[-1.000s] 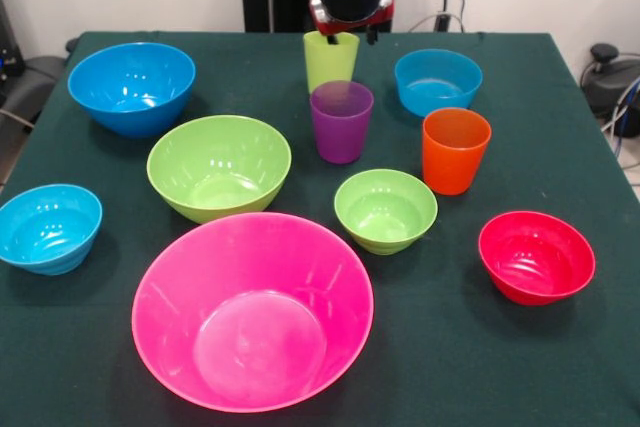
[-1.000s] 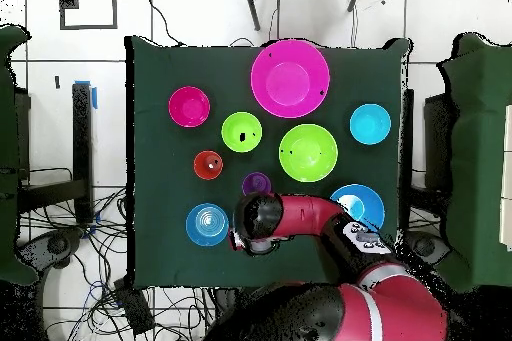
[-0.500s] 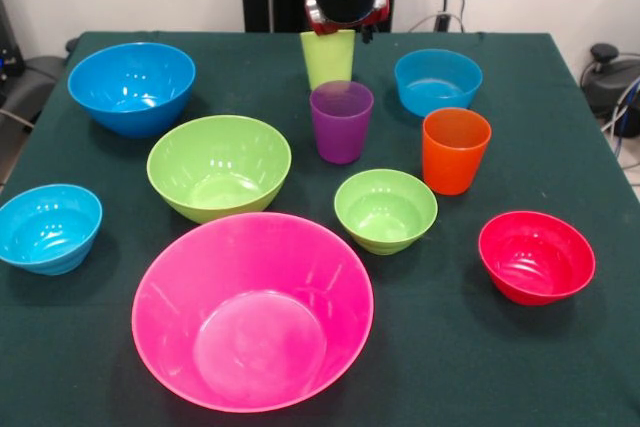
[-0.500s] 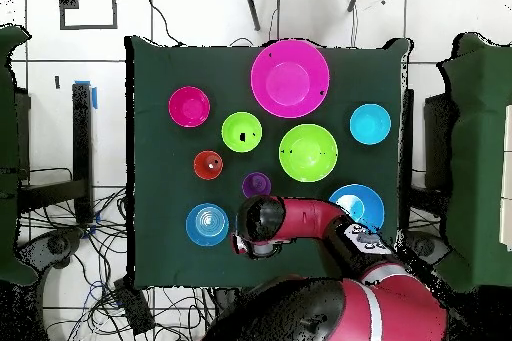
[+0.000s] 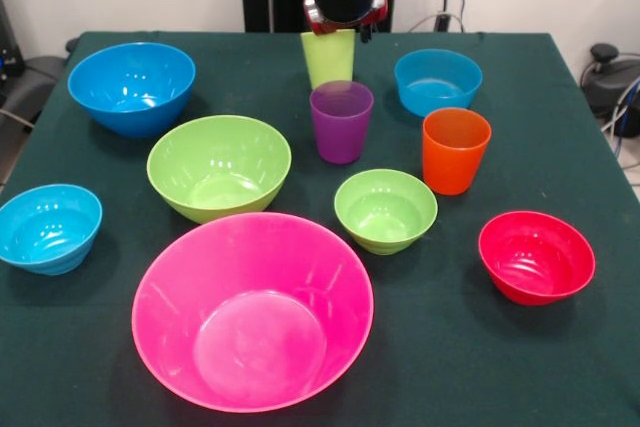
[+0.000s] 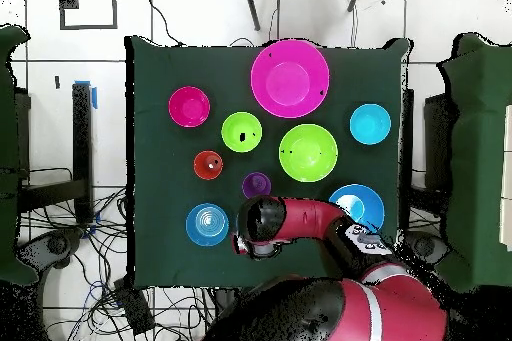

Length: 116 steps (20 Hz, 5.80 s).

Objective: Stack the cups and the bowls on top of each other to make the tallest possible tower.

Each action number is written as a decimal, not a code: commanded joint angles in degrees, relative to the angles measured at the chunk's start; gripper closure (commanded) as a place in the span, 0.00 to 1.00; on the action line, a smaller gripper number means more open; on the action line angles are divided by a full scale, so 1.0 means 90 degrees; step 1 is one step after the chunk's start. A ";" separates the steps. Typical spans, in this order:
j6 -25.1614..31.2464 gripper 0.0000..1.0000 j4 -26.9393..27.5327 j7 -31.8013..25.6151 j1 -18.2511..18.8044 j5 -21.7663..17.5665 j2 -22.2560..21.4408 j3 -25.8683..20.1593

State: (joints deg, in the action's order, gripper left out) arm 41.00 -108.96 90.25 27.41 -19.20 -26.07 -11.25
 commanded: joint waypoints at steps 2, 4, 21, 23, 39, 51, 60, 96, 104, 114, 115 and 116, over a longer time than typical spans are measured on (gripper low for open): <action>-0.0488 0.00 0.0307 0.0207 -0.0066 -0.0334 0.0228 -0.0219; -0.0490 0.00 0.0313 0.0228 -0.0097 -0.0327 0.0224 -0.0222; -0.0624 0.00 0.0278 0.0623 -0.0568 -0.0178 0.0028 -0.0076; -0.0684 0.00 0.0273 0.0600 -0.0540 -0.0178 0.0065 -0.0074; -0.0904 0.00 0.0290 0.0438 -0.0355 -0.0259 0.0230 -0.0128; -0.0971 0.00 0.0262 0.0437 -0.0350 -0.0268 0.0267 -0.0131; -0.0963 1.00 0.0296 0.0462 -0.0380 -0.0277 0.0275 -0.0100; 0.0642 1.00 0.0042 0.0575 -0.0745 0.0319 -0.0913 -0.0162; 0.1548 1.00 0.0008 0.0565 -0.0969 0.0570 -0.1641 -0.0139; 0.1905 1.00 0.0040 0.0588 -0.1056 0.0648 -0.1873 -0.0034; 0.1922 1.00 0.0054 0.0580 -0.1058 0.0645 -0.1875 -0.0031; 0.1936 1.00 0.0054 0.0573 -0.1064 0.0641 -0.1891 -0.0027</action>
State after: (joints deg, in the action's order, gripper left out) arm 54.83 -109.09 90.25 19.00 -14.41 -42.58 -10.33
